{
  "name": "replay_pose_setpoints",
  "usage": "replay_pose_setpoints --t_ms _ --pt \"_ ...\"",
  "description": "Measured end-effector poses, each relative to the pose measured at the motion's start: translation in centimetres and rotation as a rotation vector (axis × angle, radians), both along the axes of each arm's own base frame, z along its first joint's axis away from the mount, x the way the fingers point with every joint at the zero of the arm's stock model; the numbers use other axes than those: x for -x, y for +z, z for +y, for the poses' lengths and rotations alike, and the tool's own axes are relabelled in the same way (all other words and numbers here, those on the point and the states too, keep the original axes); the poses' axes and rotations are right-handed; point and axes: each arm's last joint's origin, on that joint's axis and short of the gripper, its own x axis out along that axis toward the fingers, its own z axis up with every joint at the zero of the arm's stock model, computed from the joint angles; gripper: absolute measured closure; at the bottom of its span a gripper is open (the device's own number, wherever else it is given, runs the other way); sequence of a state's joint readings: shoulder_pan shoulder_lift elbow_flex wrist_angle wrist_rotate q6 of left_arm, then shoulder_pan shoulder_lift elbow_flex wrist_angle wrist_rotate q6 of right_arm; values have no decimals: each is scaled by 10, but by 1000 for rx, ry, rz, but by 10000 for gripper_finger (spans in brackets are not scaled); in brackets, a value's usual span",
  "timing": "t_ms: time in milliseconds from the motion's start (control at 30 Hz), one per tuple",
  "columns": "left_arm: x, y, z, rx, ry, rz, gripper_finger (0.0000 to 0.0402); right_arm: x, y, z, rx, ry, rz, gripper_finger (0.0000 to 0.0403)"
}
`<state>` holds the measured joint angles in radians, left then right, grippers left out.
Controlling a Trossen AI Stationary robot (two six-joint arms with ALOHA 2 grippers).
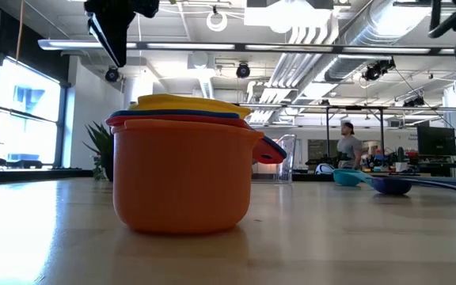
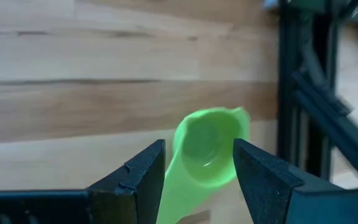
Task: Nest measuring cups in basket
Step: Stack the green measuring cup on the yellow measuring cup
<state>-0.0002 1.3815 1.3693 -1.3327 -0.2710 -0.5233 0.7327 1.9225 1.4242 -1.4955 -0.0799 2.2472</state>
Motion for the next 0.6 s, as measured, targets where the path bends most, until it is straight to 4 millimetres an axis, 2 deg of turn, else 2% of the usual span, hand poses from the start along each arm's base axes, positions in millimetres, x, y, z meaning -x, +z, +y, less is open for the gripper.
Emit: replay_pose_setpoints --t_ms 600 --pt "0 0 -9 5 -11 -7 323 -8 -36 16 -16 -20 35 222"
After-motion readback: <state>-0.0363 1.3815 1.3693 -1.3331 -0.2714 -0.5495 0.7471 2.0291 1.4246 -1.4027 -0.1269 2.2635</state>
